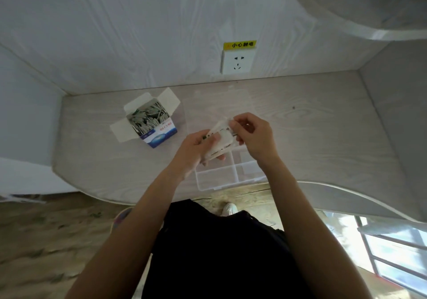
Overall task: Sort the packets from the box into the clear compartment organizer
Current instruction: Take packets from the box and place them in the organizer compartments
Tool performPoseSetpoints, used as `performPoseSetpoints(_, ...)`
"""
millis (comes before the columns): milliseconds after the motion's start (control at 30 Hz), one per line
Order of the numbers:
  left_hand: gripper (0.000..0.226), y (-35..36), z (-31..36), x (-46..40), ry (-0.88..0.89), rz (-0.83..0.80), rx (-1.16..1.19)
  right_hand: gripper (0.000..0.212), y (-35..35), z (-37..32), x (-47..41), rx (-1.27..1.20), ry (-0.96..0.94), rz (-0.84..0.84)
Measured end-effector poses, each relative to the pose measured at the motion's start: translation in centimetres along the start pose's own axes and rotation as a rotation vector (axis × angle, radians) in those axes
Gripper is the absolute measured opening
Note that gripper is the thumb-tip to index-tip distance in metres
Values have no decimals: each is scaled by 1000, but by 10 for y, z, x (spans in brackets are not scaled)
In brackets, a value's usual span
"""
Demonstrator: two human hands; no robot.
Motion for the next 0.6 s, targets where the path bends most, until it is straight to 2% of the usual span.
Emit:
performPoseSetpoints(167,17,1,2,1,8,89,127,14,-2,1,1,-69,28,-13)
performPoseSetpoints(400,13,-6,8,4,38,94,95,22,1,-4,-1,-107,-4,-92)
performPoseSetpoints(500,12,-7,9,5,60,88,60,24,-1,0,-4,-97,0,-39)
performPoseSetpoints(600,12,-12,3,5,59,117,68,17,-7,7,-8,-95,12,49)
Point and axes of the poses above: each hand's wrist, its own x-axis away from the middle knuckle, its own y-axis out of the palm, z = x × y, the point moved 4 cm from there along -x, towards the middle knuckle, and after that the axes turned 2 degrees about z, right-handed, at the moved point
